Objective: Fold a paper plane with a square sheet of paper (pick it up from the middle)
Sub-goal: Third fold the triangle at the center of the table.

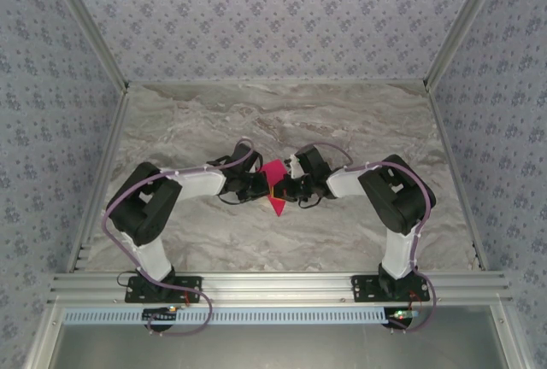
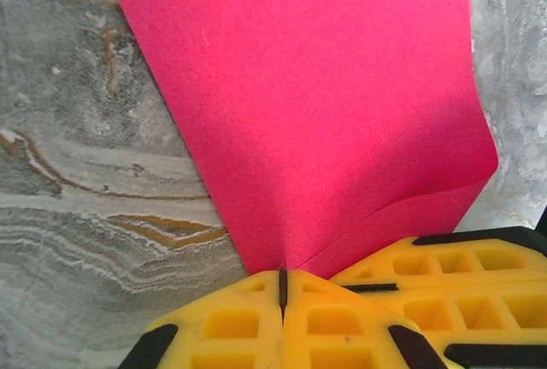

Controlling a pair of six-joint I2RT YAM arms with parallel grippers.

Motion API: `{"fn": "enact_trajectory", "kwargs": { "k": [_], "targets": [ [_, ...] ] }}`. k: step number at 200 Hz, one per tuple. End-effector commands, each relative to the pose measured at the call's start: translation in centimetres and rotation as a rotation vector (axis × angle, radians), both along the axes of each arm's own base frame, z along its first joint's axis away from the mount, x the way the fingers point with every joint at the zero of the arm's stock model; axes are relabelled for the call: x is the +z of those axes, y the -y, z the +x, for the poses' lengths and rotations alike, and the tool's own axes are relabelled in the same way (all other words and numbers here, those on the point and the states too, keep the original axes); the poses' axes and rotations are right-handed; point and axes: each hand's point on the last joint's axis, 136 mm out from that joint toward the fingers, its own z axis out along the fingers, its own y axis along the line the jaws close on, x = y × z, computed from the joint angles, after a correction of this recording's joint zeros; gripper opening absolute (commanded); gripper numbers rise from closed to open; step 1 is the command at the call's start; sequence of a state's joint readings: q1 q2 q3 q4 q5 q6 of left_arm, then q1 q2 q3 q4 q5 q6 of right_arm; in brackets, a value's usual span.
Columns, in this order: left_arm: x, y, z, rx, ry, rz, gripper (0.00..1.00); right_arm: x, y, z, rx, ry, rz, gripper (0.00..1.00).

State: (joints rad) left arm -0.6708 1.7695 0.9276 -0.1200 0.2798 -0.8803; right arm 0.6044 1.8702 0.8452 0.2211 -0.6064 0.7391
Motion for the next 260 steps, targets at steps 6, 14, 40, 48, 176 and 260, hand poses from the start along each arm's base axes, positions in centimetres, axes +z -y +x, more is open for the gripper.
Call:
{"fn": "enact_trajectory", "kwargs": {
  "k": [6,14,40,48,176,260],
  "targets": [
    [0.3,0.3,0.2,-0.026,0.01,0.026,0.0,-4.0,2.6,-1.5,-0.03,-0.083,-0.145,0.0],
    [0.3,0.4,0.2,-0.033,0.01,0.028,0.0,-3.9,2.5,-1.5,-0.029,-0.082,-0.141,0.0],
    [0.3,0.5,0.2,-0.048,0.011,0.037,0.0,-3.4,2.2,-1.3,-0.028,-0.079,-0.119,0.0],
    [0.3,0.5,0.2,-0.051,0.01,0.04,0.0,-3.1,2.0,-1.2,-0.028,-0.077,-0.105,0.0],
    [-2.0,-0.7,-1.1,-0.072,-0.049,0.128,0.0,0.4,1.4,-0.2,-0.037,-0.034,-0.016,0.0],
    [-2.9,-1.5,-1.5,-0.069,-0.055,0.178,0.0,0.9,1.2,-3.9,0.039,-0.075,0.051,0.0]
  ]
}}
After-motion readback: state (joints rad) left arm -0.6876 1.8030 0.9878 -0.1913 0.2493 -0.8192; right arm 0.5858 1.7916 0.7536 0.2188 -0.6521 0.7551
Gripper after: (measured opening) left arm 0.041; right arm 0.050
